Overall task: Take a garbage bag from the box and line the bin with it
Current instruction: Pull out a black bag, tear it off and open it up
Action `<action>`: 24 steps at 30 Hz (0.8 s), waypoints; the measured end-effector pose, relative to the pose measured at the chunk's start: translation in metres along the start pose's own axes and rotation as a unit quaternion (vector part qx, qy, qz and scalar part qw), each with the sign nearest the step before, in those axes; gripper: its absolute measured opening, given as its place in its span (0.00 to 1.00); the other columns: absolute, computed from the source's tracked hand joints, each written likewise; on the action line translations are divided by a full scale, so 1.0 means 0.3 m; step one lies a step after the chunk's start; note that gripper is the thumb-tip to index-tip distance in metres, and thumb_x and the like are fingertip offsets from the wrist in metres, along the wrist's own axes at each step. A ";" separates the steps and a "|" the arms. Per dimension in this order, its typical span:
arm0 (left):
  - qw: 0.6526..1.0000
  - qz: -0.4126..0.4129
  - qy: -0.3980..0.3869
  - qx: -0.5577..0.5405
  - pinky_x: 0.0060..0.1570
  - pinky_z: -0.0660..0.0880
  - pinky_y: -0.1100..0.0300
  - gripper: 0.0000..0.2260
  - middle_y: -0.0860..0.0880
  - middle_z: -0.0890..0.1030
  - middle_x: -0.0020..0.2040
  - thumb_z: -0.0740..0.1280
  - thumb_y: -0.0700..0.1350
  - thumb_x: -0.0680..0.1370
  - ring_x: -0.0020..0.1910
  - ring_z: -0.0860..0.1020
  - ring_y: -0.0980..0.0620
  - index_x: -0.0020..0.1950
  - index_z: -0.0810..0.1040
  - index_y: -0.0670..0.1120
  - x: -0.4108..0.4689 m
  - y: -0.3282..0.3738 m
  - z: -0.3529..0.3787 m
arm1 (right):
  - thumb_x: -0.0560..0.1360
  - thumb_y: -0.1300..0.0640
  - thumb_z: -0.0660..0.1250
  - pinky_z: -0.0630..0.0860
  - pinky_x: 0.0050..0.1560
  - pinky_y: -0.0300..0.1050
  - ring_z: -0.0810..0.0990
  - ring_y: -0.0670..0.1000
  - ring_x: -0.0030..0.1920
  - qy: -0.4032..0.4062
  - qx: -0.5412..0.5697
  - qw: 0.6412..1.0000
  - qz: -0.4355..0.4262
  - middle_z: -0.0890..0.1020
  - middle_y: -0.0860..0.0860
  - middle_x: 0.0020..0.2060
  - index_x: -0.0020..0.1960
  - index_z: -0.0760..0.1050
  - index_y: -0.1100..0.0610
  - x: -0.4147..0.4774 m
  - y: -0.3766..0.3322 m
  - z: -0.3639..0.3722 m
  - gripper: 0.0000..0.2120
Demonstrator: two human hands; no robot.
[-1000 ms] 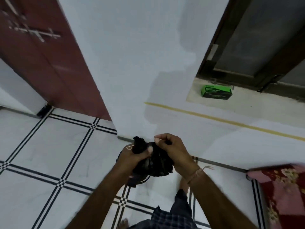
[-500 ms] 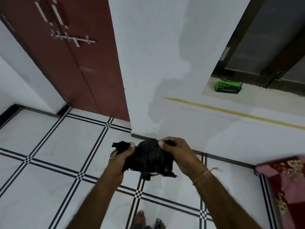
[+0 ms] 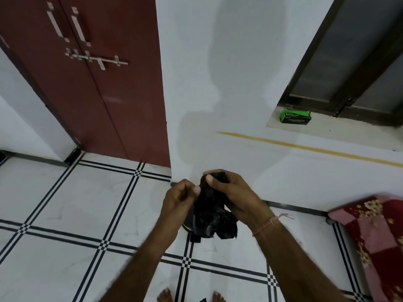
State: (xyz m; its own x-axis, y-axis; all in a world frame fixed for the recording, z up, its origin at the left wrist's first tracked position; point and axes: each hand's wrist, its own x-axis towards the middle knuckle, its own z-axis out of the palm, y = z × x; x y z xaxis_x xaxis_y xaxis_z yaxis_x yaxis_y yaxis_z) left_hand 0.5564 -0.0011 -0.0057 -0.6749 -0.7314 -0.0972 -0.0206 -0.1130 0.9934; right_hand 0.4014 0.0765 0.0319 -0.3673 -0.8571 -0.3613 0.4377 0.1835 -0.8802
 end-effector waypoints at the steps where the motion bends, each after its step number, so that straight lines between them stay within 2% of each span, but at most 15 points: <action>1: 1.000 0.008 0.022 -0.013 0.51 0.77 0.42 0.17 0.33 0.78 0.47 0.68 0.53 0.81 0.46 0.78 0.47 0.49 0.76 0.37 -0.003 0.004 -0.018 | 0.79 0.62 0.71 0.82 0.51 0.45 0.85 0.58 0.52 -0.005 0.031 0.999 0.002 0.86 0.61 0.51 0.62 0.80 0.68 -0.011 0.007 0.022 0.14; 3: 0.998 0.012 0.050 -0.026 0.50 0.79 0.41 0.15 0.34 0.80 0.49 0.65 0.52 0.83 0.46 0.79 0.43 0.51 0.76 0.39 -0.008 0.003 -0.051 | 0.79 0.62 0.69 0.82 0.50 0.45 0.86 0.56 0.53 -0.018 0.079 0.997 0.015 0.86 0.61 0.55 0.64 0.79 0.68 -0.035 0.035 0.068 0.16; 6: 0.994 0.012 0.106 0.028 0.46 0.79 0.36 0.13 0.37 0.80 0.47 0.62 0.54 0.84 0.47 0.80 0.36 0.50 0.74 0.45 -0.017 -0.012 -0.067 | 0.80 0.58 0.70 0.82 0.48 0.45 0.86 0.56 0.54 -0.003 0.067 0.997 0.035 0.85 0.61 0.58 0.65 0.79 0.64 -0.074 0.081 0.110 0.16; 9: 0.987 0.051 0.137 0.071 0.38 0.75 0.45 0.11 0.47 0.77 0.41 0.59 0.53 0.85 0.39 0.74 0.50 0.48 0.70 0.47 -0.029 -0.026 -0.084 | 0.80 0.60 0.68 0.83 0.43 0.44 0.87 0.53 0.48 0.037 0.097 0.993 0.050 0.86 0.60 0.52 0.61 0.80 0.66 -0.092 0.100 0.144 0.12; 11: 0.990 0.028 0.125 0.052 0.41 0.76 0.48 0.09 0.49 0.78 0.45 0.60 0.54 0.84 0.43 0.76 0.52 0.51 0.71 0.49 -0.034 -0.023 -0.097 | 0.80 0.62 0.68 0.82 0.37 0.43 0.87 0.52 0.42 0.072 0.114 0.990 0.045 0.87 0.59 0.46 0.55 0.82 0.65 -0.090 0.102 0.155 0.08; 14: 0.993 -0.102 0.022 -0.048 0.50 0.82 0.53 0.14 0.48 0.84 0.55 0.65 0.59 0.81 0.55 0.84 0.51 0.59 0.77 0.51 -0.036 0.016 -0.120 | 0.78 0.58 0.71 0.77 0.30 0.39 0.80 0.52 0.34 0.097 0.057 0.993 0.016 0.84 0.57 0.38 0.46 0.83 0.61 -0.070 0.100 0.165 0.06; 16: 0.982 -0.142 -0.042 -0.114 0.52 0.82 0.55 0.17 0.43 0.86 0.56 0.67 0.56 0.81 0.56 0.85 0.47 0.62 0.82 0.47 -0.038 0.048 -0.126 | 0.78 0.58 0.72 0.73 0.30 0.36 0.74 0.48 0.32 0.089 0.049 0.995 -0.004 0.79 0.55 0.35 0.46 0.83 0.62 -0.056 0.099 0.169 0.07; 18: 0.975 -0.146 -0.029 -0.164 0.48 0.82 0.57 0.15 0.39 0.87 0.53 0.69 0.51 0.80 0.53 0.86 0.44 0.60 0.84 0.41 -0.035 0.061 -0.127 | 0.78 0.58 0.71 0.75 0.35 0.36 0.77 0.47 0.35 0.062 0.087 0.994 -0.026 0.80 0.54 0.39 0.54 0.82 0.67 -0.049 0.106 0.182 0.11; 20: 0.973 -0.145 0.032 -0.176 0.42 0.81 0.58 0.17 0.40 0.87 0.48 0.70 0.51 0.80 0.46 0.86 0.46 0.58 0.82 0.37 -0.027 0.060 -0.127 | 0.80 0.57 0.69 0.78 0.41 0.39 0.81 0.47 0.40 0.032 0.117 0.992 -0.030 0.83 0.55 0.44 0.61 0.80 0.68 -0.055 0.115 0.199 0.16; 22: 0.972 -0.143 0.068 -0.175 0.41 0.81 0.56 0.19 0.40 0.87 0.47 0.71 0.52 0.79 0.44 0.86 0.46 0.57 0.80 0.36 -0.019 0.051 -0.124 | 0.81 0.56 0.68 0.78 0.38 0.39 0.83 0.47 0.38 0.019 0.111 0.993 -0.028 0.85 0.54 0.42 0.56 0.81 0.65 -0.069 0.128 0.212 0.12; 24: 0.970 -0.145 0.079 -0.178 0.46 0.82 0.51 0.19 0.38 0.86 0.51 0.71 0.53 0.79 0.49 0.86 0.42 0.58 0.81 0.37 -0.013 0.047 -0.119 | 0.80 0.57 0.69 0.77 0.34 0.39 0.81 0.49 0.34 0.036 0.100 0.994 -0.023 0.83 0.54 0.38 0.48 0.80 0.61 -0.077 0.136 0.224 0.07</action>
State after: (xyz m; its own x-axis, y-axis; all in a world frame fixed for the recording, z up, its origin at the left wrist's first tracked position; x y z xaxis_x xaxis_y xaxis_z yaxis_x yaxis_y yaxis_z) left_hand 0.5852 -0.0237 0.0064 -0.5572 -0.7246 -0.4055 0.0817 -0.5339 0.8416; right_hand 0.4831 0.0714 0.0249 -0.4461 -0.8241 -0.3492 0.5700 0.0393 -0.8207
